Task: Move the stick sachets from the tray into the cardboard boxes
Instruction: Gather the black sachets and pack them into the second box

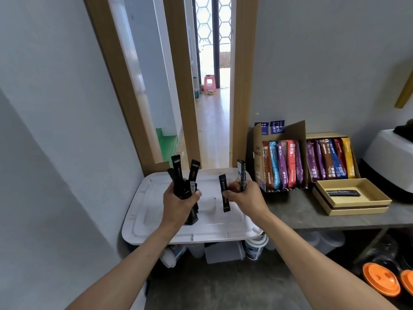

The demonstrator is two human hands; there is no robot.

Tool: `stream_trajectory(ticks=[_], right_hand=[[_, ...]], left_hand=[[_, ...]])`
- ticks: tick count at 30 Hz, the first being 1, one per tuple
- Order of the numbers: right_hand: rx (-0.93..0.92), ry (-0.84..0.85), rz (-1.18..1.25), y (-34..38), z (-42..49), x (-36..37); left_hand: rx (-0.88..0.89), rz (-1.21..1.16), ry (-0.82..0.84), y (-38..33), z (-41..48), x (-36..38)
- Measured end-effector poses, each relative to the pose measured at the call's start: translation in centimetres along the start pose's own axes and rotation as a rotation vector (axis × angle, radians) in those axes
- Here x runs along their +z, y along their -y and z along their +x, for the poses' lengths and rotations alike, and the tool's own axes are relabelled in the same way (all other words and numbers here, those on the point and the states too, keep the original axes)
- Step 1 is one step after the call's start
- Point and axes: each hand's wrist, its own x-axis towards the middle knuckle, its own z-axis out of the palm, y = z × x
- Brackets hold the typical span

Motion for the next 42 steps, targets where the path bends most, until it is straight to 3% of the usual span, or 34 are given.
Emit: stream_trajectory(ticks=[11, 22, 27, 30, 35, 39, 42], right_hand=[[0.007, -0.005, 0.107, 0.6, 0.4, 0.3], [0.018, 0.014, 0.118, 1.4, 0.0, -0.1], [-0.03, 0.033, 0.092, 1.8, -0.2, -0.9], [-0.054, 0.068, 0.07, 2.2, -0.4, -1.9], [-0.104, 0.136, 0.079, 2.8, -1.2, -5.1], [-0.162, -0.037, 0.004, 1.9, -1.5, -9.8], [-0.158, -0.132, 0.078, 0.8, -1.8, -14.0]], left_hand=[[0.046, 0.016, 0.064, -0.1, -0.6, 0.1], [-0.048, 0.164, 0.062, 0.4, -0.2, 0.5], [-0.124, 0.007, 0.043, -2.4, 0.6, 1.5], [-0.099, -0.067, 0.125, -4.9, 1.2, 2.7], [-0.021, 0.031, 0.211, -7.1, 1.2, 6.3], [-0.011, -0.055, 0.057, -9.0, 1.0, 9.6], [-0.002, -0.07, 0.09, -10.8, 0.9, 12.4]])
